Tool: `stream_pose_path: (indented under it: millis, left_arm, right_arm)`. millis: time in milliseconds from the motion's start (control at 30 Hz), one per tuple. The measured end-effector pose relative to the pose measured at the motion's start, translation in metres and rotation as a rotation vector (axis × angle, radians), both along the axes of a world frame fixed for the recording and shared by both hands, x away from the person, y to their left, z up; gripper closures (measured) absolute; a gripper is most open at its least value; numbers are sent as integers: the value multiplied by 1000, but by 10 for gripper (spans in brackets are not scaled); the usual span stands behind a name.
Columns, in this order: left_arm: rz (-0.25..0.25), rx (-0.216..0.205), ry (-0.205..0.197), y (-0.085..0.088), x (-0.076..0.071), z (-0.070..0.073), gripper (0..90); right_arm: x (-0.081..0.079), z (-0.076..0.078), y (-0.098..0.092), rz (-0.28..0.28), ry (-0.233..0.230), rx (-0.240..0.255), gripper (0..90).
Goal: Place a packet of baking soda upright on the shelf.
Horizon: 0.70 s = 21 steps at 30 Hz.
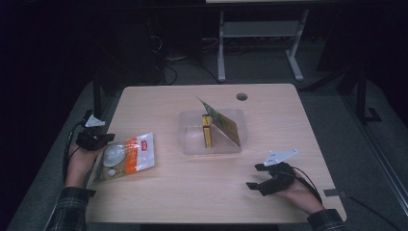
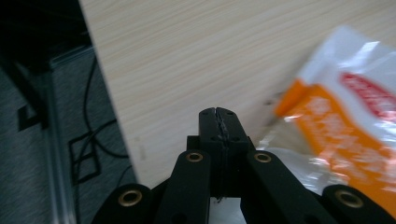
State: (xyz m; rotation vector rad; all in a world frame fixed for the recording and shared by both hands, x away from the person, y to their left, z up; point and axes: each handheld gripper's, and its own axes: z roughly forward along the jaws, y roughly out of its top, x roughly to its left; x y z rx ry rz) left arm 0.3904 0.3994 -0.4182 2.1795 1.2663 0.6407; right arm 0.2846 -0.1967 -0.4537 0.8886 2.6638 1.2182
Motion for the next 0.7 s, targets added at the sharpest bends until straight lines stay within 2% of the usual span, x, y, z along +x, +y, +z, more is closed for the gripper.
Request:
stream_pose_path:
  millis: [100,133,200,267,300,367,533,667,700]
  left_arm:
    - [14,13,22,7,8,-7,897]
    - [14,2,24,9,8,-9,897]
    - [2,-51,33,13,9,-16,898]
    - [-7,-21,68,12,9,-23,898]
    - [-9,-14,70,12,8,-25,899]
    - [-1,-33,88,14,5,-27,899]
    - [30,-26,142,17,-14,-30,900]
    - [38,-64,159,20,-37,-31,899]
    - [38,-64,159,20,-37,-31,899]
  right_arm:
    - [0,-1,0,1,2,-3,219]
    - [1,-1,-1,0,3,-3,219]
    - [1,-2,-1,2,0,-1,219]
    - [2,-2,-1,-1,7,-4,221]
    - [2,-3,-1,1,7,-5,222]
    - [2,-3,0,5,6,-7,222]
    - [0,-1,-1,4,-1,-14,224]
    - [-1,1,-3,-1,-6,-11,226]
    - [-1,1,-3,0,-9,-10,226]
